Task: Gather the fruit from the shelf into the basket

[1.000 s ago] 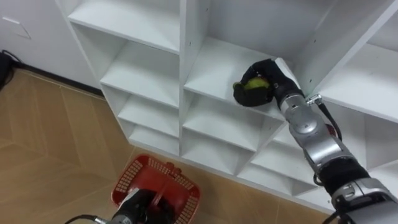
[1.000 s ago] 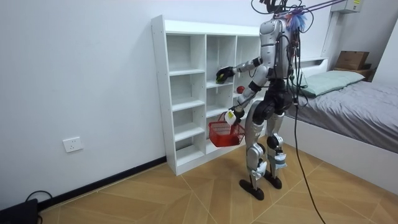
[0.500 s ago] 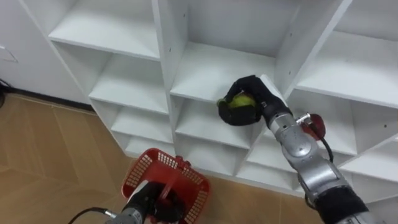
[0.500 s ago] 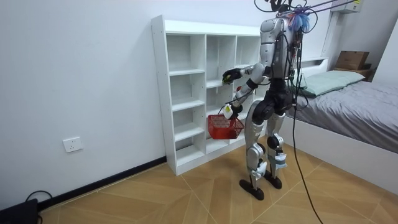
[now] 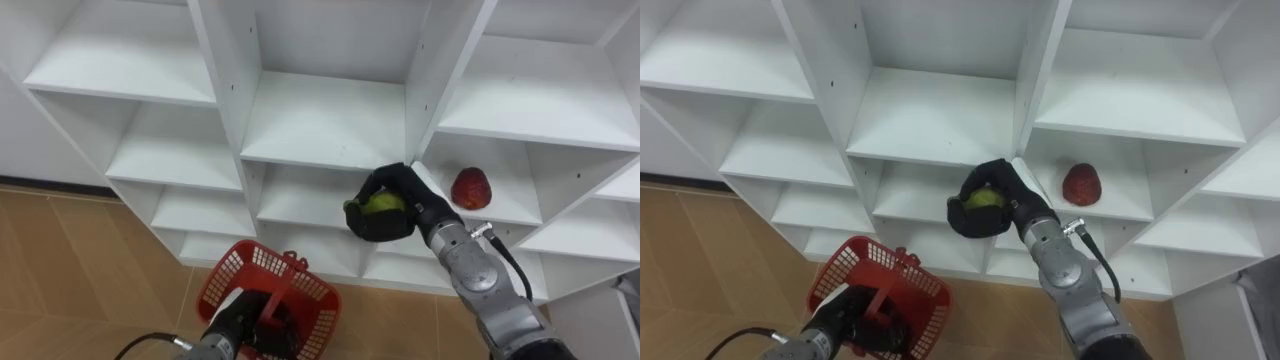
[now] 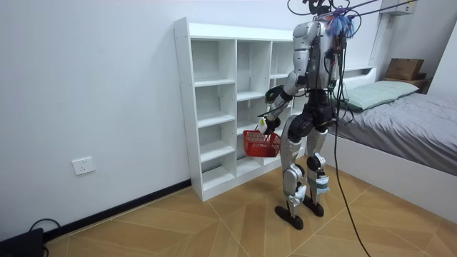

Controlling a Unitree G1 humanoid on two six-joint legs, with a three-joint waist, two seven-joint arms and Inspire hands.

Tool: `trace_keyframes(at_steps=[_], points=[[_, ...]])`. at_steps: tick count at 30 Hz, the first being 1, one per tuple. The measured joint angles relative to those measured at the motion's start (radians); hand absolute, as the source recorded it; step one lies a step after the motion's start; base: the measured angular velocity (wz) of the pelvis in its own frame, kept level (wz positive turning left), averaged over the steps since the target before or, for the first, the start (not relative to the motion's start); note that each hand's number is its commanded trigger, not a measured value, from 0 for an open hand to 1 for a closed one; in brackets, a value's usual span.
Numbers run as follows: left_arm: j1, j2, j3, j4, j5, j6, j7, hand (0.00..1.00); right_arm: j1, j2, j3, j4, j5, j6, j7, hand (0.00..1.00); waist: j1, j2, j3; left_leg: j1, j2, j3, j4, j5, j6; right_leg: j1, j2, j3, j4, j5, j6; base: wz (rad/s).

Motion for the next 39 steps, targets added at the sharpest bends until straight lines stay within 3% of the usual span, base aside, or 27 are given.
trace_keyframes(at_steps=[4, 18, 26, 32, 39], points=[[0.002, 0.003, -0.017, 0.0, 0.0, -0.004, 0.009, 1.0, 0.042, -0.003, 0.001, 0.028, 0.0, 0.0, 0.0, 1.0, -0.013, 0.013, 0.0084, -0.006, 0.001, 0.003, -0.003, 0.0, 0.0, -0.009, 0.0, -0.002, 0.002, 0.0, 0.0, -0.01], [-0.002, 0.003, -0.016, -0.018, 0.0, -0.018, 0.007, 1.0, 0.079, 0.005, 0.01, 0.105, 0.001, 0.0, 0.01, 1.0, -0.025, 0.018, 0.006, -0.026, 0.002, 0.008, 0.002, 0.0, 0.0, -0.029, -0.001, -0.001, 0.004, 0.0, -0.001, -0.01], [-0.004, -0.02, -0.017, -0.018, -0.001, -0.02, -0.008, 1.0, 0.106, 0.008, 0.021, 0.143, 0.002, 0.0, 0.01, 1.0, -0.018, 0.032, 0.0004, -0.015, 0.002, 0.01, 0.001, 0.0, 0.0, -0.02, 0.002, 0.007, 0.003, 0.001, -0.002, 0.0], [-0.004, -0.02, -0.017, -0.018, -0.001, -0.02, -0.026, 1.0, 0.106, 0.012, 0.027, 0.147, 0.015, 0.0, 0.012, 1.0, -0.014, 0.045, -0.0025, -0.016, 0.003, 0.011, 0.003, 0.0, 0.0, -0.021, 0.003, 0.008, 0.003, 0.001, -0.002, 0.0], [-0.004, -0.023, -0.018, -0.018, -0.001, -0.02, -0.032, 1.0, 0.104, 0.029, 0.029, 0.172, 0.018, 0.0, 0.021, 1.0, -0.014, 0.045, -0.0022, -0.016, 0.003, 0.012, 0.001, 0.0, 0.0, -0.021, 0.002, 0.008, 0.002, 0.001, -0.002, 0.0]])
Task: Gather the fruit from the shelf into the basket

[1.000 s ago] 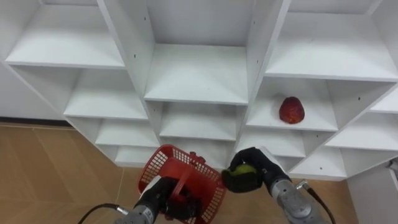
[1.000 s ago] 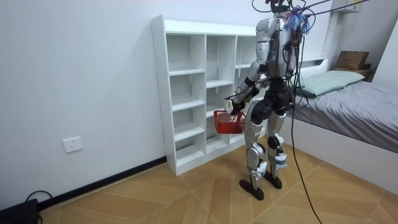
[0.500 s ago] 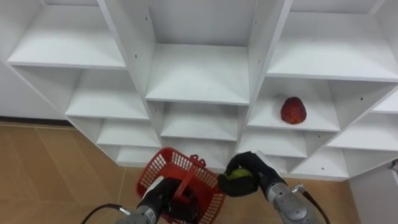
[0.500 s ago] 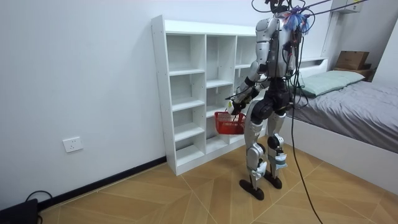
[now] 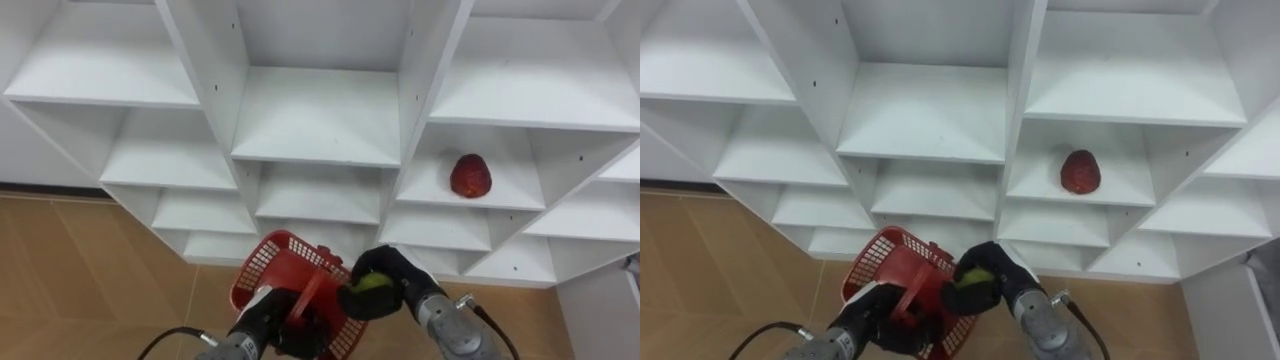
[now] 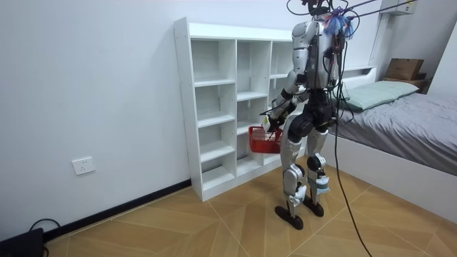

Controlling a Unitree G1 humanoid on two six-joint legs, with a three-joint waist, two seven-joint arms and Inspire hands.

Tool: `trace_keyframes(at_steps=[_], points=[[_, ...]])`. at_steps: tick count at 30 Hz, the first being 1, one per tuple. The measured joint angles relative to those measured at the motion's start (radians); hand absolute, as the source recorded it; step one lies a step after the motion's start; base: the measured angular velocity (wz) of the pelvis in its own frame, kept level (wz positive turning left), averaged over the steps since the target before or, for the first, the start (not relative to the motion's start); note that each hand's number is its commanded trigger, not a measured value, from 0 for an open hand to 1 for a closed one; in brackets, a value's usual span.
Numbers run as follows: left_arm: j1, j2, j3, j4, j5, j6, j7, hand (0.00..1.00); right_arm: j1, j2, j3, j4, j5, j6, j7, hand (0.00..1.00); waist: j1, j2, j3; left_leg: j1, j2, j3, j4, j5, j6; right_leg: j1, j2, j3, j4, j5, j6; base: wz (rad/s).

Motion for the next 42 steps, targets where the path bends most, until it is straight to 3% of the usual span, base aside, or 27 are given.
trace_keyframes(at_steps=[20, 36, 38, 40, 41, 42], points=[[-0.011, -0.001, -0.038, 0.001, 0.0, 0.0, -0.012, 1.0, -0.006, -0.003, 0.029, 0.0, -0.017, 0.0, 0.047, 1.0, 0.0, 0.017, -0.0005, -0.007, 0.001, -0.003, 0.0, 0.0, 0.0, -0.009, 0.001, 0.002, 0.004, 0.001, -0.001, 0.0], [-0.02, -0.001, -0.039, 0.001, -0.036, 0.0, -0.016, 1.0, -0.02, -0.001, 0.032, 0.0, -0.017, 0.001, 0.06, 1.0, -0.002, 0.017, 0.0001, -0.033, 0.001, -0.001, 0.007, 0.0, 0.0, -0.033, 0.0, -0.001, 0.009, 0.001, -0.001, 0.0], [-0.023, -0.001, -0.039, 0.001, -0.037, 0.0, -0.016, 1.0, -0.029, -0.001, 0.033, 0.002, -0.017, 0.001, 0.065, 0.82, -0.003, 0.016, 0.0005, -0.034, 0.001, -0.001, 0.01, 0.0, 0.0, -0.032, -0.001, -0.006, 0.009, 0.001, -0.001, 0.0], [-0.027, -0.001, -0.039, 0.001, -0.037, 0.0, -0.016, 1.0, -0.034, -0.001, 0.039, 0.002, -0.017, 0.001, 0.065, 0.55, -0.003, 0.015, 0.0016, -0.034, 0.001, -0.002, 0.01, 0.0, 0.0, -0.032, -0.001, -0.005, 0.009, 0.001, -0.001, 0.0], [-0.028, -0.001, -0.039, 0.001, -0.037, 0.0, -0.016, 1.0, -0.036, -0.001, 0.041, 0.002, -0.017, 0.001, 0.065, 0.11, -0.003, 0.014, 0.0021, -0.034, 0.001, -0.002, 0.01, 0.0, 0.0, -0.032, -0.001, -0.004, 0.009, 0.001, -0.001, 0.0], [-0.028, -0.001, -0.039, 0.001, -0.037, 0.0, -0.016, 1.0, -0.036, -0.002, 0.042, 0.002, -0.018, 0.001, 0.065, 0.0, -0.003, 0.014, 0.0023, -0.034, 0.001, -0.003, 0.01, 0.0, 0.0, -0.032, -0.001, -0.004, 0.009, 0.001, -0.001, 0.0]])
